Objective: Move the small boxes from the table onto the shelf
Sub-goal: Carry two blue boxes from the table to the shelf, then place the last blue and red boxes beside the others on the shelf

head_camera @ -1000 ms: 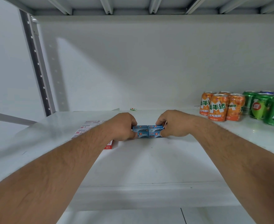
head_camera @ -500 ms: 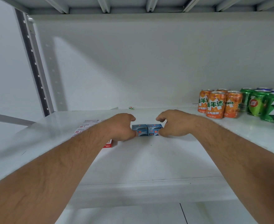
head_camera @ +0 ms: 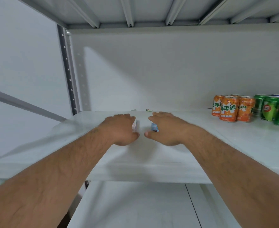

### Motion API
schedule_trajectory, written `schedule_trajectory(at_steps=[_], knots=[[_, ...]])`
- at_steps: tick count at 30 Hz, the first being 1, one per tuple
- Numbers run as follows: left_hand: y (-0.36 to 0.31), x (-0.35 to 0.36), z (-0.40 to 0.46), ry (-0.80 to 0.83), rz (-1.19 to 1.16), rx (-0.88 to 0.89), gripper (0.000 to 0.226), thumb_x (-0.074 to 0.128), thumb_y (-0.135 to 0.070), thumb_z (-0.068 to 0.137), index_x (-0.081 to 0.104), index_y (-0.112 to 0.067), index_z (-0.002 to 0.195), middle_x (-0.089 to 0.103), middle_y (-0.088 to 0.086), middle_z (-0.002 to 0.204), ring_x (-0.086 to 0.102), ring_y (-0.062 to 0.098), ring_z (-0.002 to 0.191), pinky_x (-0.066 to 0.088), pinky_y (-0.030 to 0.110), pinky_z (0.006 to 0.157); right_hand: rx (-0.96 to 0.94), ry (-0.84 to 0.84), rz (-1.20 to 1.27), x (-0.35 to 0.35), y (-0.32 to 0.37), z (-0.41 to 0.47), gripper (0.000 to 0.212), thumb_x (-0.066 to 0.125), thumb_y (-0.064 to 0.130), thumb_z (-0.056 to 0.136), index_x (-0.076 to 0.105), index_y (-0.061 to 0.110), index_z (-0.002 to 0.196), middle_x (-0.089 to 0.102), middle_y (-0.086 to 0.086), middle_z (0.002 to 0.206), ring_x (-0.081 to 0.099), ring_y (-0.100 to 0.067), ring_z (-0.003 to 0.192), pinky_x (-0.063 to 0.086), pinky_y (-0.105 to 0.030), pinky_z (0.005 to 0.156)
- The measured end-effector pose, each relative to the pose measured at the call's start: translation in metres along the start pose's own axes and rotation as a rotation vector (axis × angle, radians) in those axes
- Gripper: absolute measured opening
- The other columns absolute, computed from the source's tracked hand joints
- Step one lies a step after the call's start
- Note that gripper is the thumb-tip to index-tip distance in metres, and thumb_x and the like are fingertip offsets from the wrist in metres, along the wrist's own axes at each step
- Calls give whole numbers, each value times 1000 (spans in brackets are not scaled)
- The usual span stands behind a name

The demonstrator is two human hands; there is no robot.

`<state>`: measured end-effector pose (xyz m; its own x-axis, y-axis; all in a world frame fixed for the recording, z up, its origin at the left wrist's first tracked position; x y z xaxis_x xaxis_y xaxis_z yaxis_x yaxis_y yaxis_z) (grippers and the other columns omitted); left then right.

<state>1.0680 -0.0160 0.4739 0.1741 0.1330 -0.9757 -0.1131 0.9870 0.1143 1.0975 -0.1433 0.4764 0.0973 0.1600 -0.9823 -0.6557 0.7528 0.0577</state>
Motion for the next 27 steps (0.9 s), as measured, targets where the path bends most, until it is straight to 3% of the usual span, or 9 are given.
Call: schedule_trajectory(at_steps=[2, 4, 8, 11, 15, 19, 24, 27], knots=[[10, -6, -21, -10, 13, -45, 53, 45, -62, 85, 48, -26, 124, 53, -4, 127, 53, 25, 116, 45, 41, 90, -48, -1, 16, -1, 20, -4, 75, 46, 62, 95, 26, 23, 156, 21, 2, 164, 12, -20, 152, 19, -39, 122], [20, -12, -43, -14, 1, -105, 50, 44, -60, 85, 49, -26, 122, 54, -3, 123, 55, 25, 112, 47, 42, 89, -101, -6, 35, -1, 39, -8, 69, 48, 66, 92, 39, 27, 149, 38, 1, 153, 27, -23, 146, 29, -42, 117], [35, -24, -97, -36, -11, -252, 59, 44, -56, 88, 42, -25, 138, 50, -1, 139, 51, 26, 123, 45, 45, 99, -216, -19, 33, -3, 76, -17, 57, 48, 64, 89, 51, 30, 135, 53, 3, 127, 46, -24, 125, 42, -42, 104], [40, -27, -143, -30, -19, -376, 66, 45, -54, 92, 30, -25, 149, 38, -2, 153, 41, 25, 136, 38, 42, 108, -332, -11, 34, -3, 107, -33, 62, 46, 63, 89, 46, 29, 141, 52, 2, 135, 45, -25, 129, 41, -45, 105], [48, -21, -206, 10, -4, -527, 73, 44, -55, 93, 20, -24, 154, 27, -2, 159, 34, 25, 141, 34, 41, 112, -474, 31, 57, 5, 148, -71, 68, 47, 57, 96, 35, 19, 151, 36, -2, 157, 32, -27, 143, 32, -44, 114], [59, -15, -278, 55, 21, -668, 73, 42, -55, 93, 17, -25, 155, 21, -5, 161, 29, 24, 144, 32, 45, 114, -633, 62, 63, 17, 199, -114, 68, 47, 55, 98, 32, 19, 153, 34, -2, 158, 31, -27, 144, 33, -46, 115], [61, -16, -386, 29, 15, -842, 66, 47, -51, 92, 33, -22, 149, 44, 1, 147, 47, 26, 131, 44, 46, 104, -826, 69, 120, 25, 278, -175, 68, 49, 55, 97, 31, 22, 154, 33, 0, 160, 33, -26, 145, 33, -45, 116], [61, -8, -460, 27, 10, -966, 64, 46, -52, 90, 37, -23, 146, 45, 0, 146, 48, 26, 130, 46, 46, 102, -938, 118, 147, 38, 329, -226, 63, 49, 52, 98, 35, 21, 152, 36, -1, 159, 37, -26, 143, 35, -43, 114]])
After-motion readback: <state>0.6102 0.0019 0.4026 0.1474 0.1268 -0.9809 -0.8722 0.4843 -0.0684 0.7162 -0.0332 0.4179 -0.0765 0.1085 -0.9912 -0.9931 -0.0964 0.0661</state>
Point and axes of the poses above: each hand's wrist, its own z-axis towards the middle knuckle, its own x-axis out of the palm, y = z × x, the point moved 9 cm from there along z, towards the middle knuckle
